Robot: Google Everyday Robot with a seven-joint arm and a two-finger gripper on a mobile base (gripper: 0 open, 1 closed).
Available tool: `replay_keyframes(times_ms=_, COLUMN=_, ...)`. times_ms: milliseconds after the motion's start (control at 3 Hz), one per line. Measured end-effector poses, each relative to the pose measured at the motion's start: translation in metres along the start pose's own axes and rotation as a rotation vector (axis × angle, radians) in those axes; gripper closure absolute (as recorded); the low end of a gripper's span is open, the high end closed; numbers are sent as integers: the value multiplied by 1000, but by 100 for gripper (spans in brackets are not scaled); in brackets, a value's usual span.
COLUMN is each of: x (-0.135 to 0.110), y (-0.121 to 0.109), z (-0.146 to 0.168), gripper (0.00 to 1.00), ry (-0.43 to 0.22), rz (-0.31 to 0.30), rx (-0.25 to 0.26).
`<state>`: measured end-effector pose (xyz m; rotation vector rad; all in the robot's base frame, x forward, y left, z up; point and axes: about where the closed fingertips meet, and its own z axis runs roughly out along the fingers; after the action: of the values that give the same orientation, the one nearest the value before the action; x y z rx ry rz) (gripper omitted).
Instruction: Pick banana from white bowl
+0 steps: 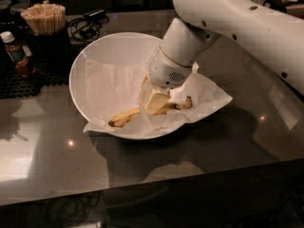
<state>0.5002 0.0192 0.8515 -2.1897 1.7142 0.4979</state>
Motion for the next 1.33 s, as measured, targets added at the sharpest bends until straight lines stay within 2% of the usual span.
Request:
replay_keyframes(times_ms=667, x=2, y=3, z=2, gripper=74, ry=-9, rz=11, rx=-7)
replay_keyframes(times_ms=1333, x=-4, y=15, z=-4, gripper=39, ry=-3, rz=16, rx=-6)
